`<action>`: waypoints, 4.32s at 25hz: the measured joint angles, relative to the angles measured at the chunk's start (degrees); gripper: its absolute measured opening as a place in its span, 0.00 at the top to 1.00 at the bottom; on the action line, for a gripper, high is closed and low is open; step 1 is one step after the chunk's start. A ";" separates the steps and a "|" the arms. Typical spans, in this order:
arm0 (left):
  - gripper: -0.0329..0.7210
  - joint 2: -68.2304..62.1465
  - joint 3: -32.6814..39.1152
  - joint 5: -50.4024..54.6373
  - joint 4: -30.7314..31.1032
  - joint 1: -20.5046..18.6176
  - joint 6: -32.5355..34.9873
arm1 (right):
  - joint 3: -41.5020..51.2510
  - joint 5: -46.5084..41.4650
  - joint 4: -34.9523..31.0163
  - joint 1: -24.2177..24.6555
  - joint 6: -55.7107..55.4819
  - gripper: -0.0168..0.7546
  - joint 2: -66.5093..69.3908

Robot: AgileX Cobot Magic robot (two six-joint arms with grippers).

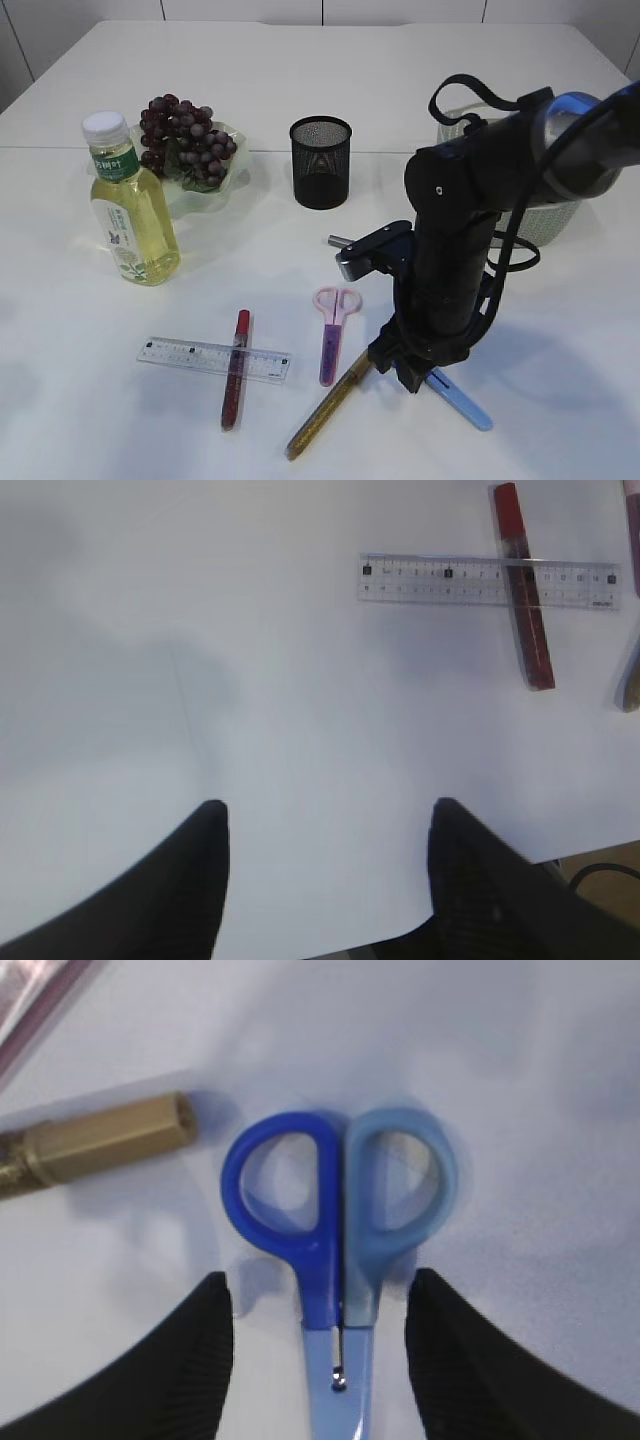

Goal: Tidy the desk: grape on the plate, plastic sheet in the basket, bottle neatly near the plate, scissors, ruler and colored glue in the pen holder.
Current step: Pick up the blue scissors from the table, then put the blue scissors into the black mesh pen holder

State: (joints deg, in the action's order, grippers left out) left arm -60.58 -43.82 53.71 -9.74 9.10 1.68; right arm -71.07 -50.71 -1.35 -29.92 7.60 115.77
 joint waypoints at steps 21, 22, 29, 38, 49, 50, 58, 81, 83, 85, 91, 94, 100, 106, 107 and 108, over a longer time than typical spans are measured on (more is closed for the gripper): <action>0.37 0.00 0.00 0.07 0.00 0.00 0.00 | 0.00 1.07 0.00 0.00 0.00 0.50 0.91; 0.37 0.00 0.00 0.07 0.00 0.00 0.00 | 0.00 1.07 0.00 0.00 0.00 0.51 0.91; 0.37 0.00 0.00 0.07 0.00 0.00 0.00 | 0.00 1.11 0.00 0.00 0.00 0.64 0.91; 0.37 0.00 0.00 0.07 0.00 0.00 0.00 | 0.00 1.21 0.00 0.00 0.00 0.69 0.91; 0.37 0.00 0.00 0.07 0.00 0.00 0.00 | -0.04 0.35 -0.51 0.00 0.00 0.71 0.91; 0.37 0.00 0.00 0.07 0.00 0.00 0.00 | -0.04 0.22 -1.04 0.00 0.00 0.71 0.91; 0.37 0.00 0.00 -0.43 0.00 0.00 0.00 | -0.04 -1.79 -2.87 0.00 0.00 0.71 0.91; 0.37 0.00 0.00 -0.51 0.00 0.00 0.00 | -16.03 -5.64 -4.01 3.56 0.41 0.71 -6.03; 0.37 0.00 0.00 -0.51 0.00 0.00 0.00 | -19.94 -5.74 -6.58 5.43 1.76 0.71 -6.03; 0.37 0.00 0.00 -0.51 0.00 0.00 0.00 | -23.64 -5.86 -9.82 7.94 3.34 0.71 -5.90; 0.37 0.00 0.00 1.28 0.00 0.00 0.00 | -33.20 -5.94 -26.77 15.38 14.21 0.71 -2.75; 0.37 0.00 0.00 2.30 -0.05 0.00 0.00 | -35.92 -4.41 -34.07 17.57 19.41 0.71 -0.38; 0.37 0.00 0.00 2.98 -0.14 0.00 0.00 | -40.58 -2.38 -46.48 18.68 30.68 0.71 5.99; 0.37 0.00 0.00 2.98 -0.14 0.00 0.00 | -46.44 1.18 -54.18 18.68 40.74 0.71 12.57; 0.37 0.00 0.00 2.98 -0.14 0.00 0.00 | -47.14 1.92 -55.45 18.68 42.78 0.71 13.37; 0.37 0.00 0.00 2.98 -0.14 0.00 0.00 | -47.94 2.60 -56.74 18.68 44.99 0.71 14.28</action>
State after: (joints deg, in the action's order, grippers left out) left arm -60.58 -43.82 56.69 -9.88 9.10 1.68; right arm -119.01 -48.11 -58.10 -11.25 52.59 130.05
